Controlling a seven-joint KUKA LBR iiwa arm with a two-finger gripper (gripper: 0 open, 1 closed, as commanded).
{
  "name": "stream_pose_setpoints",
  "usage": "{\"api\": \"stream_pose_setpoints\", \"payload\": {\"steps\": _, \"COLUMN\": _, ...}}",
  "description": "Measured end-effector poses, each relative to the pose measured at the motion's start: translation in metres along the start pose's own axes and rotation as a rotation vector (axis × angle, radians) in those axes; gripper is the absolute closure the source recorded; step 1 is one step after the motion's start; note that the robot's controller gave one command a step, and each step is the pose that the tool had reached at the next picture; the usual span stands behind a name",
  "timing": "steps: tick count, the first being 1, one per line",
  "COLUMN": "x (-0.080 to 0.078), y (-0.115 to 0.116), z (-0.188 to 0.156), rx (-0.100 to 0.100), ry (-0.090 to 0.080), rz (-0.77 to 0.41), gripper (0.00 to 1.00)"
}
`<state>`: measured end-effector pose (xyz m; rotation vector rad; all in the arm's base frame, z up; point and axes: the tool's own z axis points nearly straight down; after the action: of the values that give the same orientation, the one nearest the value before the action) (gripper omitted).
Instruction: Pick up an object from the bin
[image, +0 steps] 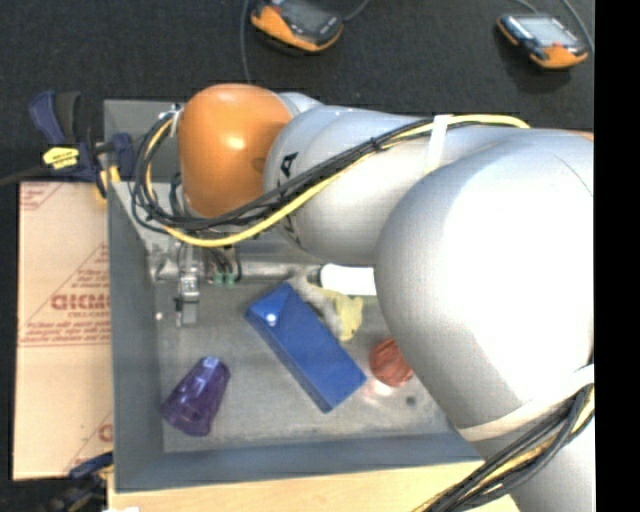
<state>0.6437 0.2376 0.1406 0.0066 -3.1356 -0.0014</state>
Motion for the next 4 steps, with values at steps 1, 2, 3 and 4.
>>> {"api": "stream_pose_setpoints", "payload": {"steps": 1, "x": -0.002, "y": -0.001, "z": -0.006, "rx": -0.002, "ry": -0.008, "rz": 0.004, "gripper": 0.00}}
{"api": "stream_pose_setpoints", "payload": {"steps": 2, "x": -0.007, "y": -0.078, "z": 0.074, "rx": 0.002, "ry": 0.001, "rz": 0.059, "gripper": 0.00}}
{"api": "stream_pose_setpoints", "payload": {"steps": 3, "x": -0.008, "y": -0.068, "z": -0.001, "rx": -0.007, "ry": -0.027, "rz": -0.112, "gripper": 0.00}}
{"api": "stream_pose_setpoints", "payload": {"steps": 4, "x": 0.005, "y": -0.143, "z": 0.032, "rx": -0.004, "ry": -0.010, "rz": 0.185, "gripper": 0.00}}
